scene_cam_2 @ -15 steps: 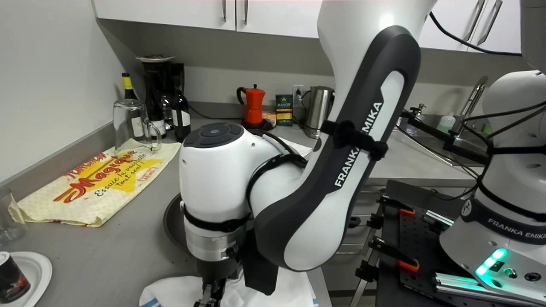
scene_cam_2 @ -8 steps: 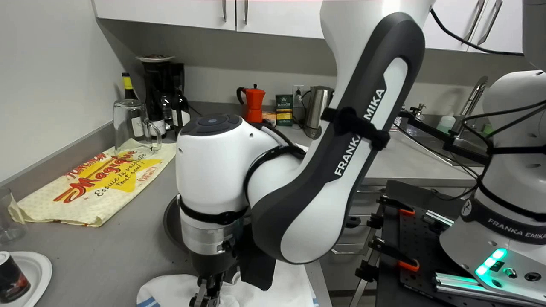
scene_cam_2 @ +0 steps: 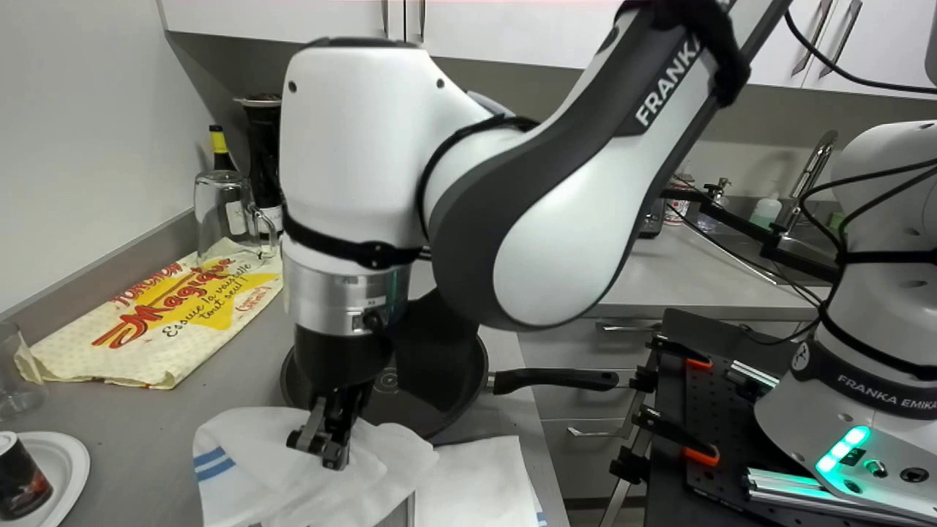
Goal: Use the towel on the left to wipe the pan
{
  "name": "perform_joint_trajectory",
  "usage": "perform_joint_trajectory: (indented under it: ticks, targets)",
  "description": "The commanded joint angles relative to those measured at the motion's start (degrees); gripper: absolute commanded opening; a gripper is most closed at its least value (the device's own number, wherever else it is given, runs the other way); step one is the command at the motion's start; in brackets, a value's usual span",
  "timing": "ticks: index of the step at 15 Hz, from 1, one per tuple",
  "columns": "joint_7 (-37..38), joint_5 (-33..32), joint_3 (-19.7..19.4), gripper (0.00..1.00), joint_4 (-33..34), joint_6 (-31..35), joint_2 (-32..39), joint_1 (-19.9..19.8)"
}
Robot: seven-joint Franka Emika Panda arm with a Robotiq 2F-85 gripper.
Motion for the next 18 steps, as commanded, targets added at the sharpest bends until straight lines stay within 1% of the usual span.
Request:
perform_joint_trajectory:
  ticks: [1,5,11,14,16,18]
  targets:
    - [0.06,-3.34,-0.72,0.03,-3.07,-1.43,-6.11,-2.43]
    - [-0.69,-7.13,-2.33,0.03,-4.42,-1.41,-8.83,-6.98]
    - [1.63,-19.39,-8.79,0.03,-6.68,-1.33,-8.74,-12.82]
    - [3.53,-25.09,-11.18,0.03,-8.48,-1.52,-8.01,-14.22]
    - [6.18,-29.48,-12.45,0.03,-9.12,-1.24,-7.41,-14.13]
    - [9.5,-33.65,-12.89,0.03,-9.11,-1.3,-6.39,-14.0]
